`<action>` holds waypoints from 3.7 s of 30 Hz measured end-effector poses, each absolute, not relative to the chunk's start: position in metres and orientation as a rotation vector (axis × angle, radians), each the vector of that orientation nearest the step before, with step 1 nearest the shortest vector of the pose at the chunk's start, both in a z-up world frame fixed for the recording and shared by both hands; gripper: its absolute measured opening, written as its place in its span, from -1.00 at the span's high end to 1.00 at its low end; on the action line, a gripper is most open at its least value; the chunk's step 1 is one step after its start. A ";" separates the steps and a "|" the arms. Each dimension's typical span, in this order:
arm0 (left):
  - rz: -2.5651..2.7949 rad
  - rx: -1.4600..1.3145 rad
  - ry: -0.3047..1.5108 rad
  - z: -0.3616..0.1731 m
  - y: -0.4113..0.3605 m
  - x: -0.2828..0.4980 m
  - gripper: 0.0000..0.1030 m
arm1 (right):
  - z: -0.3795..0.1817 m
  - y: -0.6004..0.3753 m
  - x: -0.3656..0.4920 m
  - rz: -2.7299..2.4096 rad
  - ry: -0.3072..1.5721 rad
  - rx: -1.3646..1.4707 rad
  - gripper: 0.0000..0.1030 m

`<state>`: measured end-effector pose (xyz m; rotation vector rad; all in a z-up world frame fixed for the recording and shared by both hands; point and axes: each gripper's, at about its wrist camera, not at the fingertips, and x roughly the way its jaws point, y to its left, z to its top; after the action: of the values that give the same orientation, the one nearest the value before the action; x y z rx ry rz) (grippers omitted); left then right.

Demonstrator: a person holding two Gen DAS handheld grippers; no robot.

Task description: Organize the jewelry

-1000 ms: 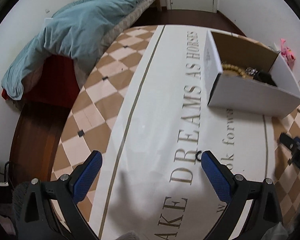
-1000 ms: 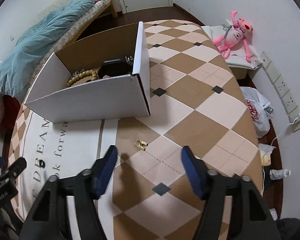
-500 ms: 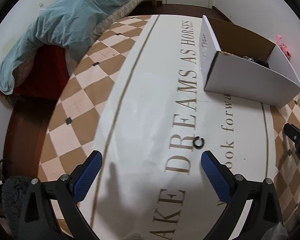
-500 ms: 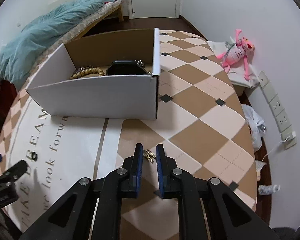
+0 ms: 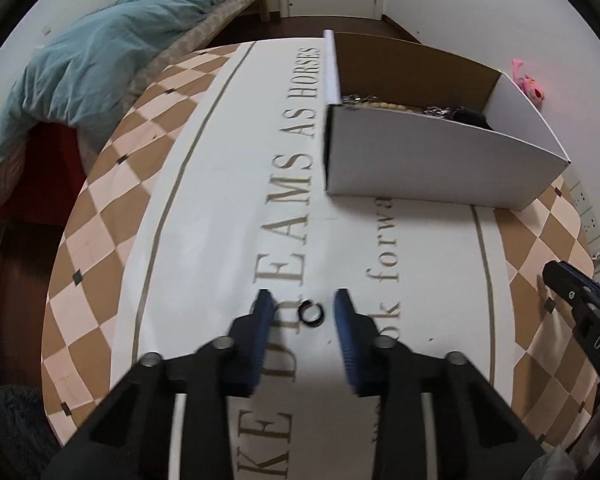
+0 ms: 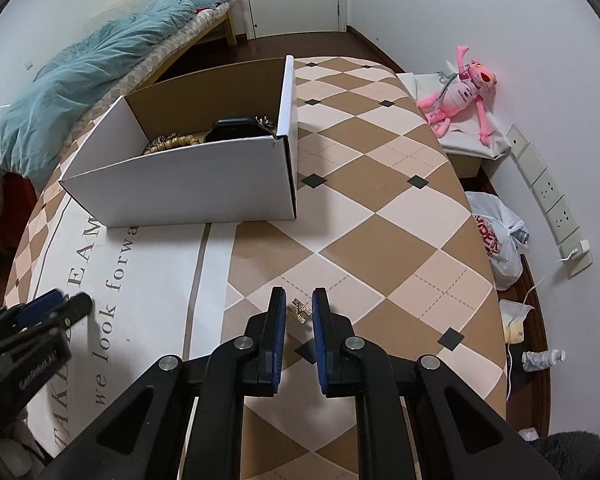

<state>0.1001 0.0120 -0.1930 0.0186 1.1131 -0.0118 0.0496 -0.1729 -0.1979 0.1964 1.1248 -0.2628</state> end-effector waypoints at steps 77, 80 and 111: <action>0.016 0.021 1.025 -0.029 0.011 0.123 -0.93 | -0.029 -0.174 0.091 -0.281 1.145 0.120 -0.89; 0.021 0.018 0.978 -0.008 0.013 0.104 -0.93 | 0.000 -0.167 0.072 -0.288 1.092 0.114 -0.90; -0.038 -0.025 0.817 0.093 0.014 0.013 -0.93 | 0.124 -0.141 -0.018 -0.324 0.893 0.082 -1.00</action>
<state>0.0129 0.0142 0.0925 -0.0248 0.8174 -0.0382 -0.0178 -0.1415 0.1238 0.0824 0.8929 -0.3238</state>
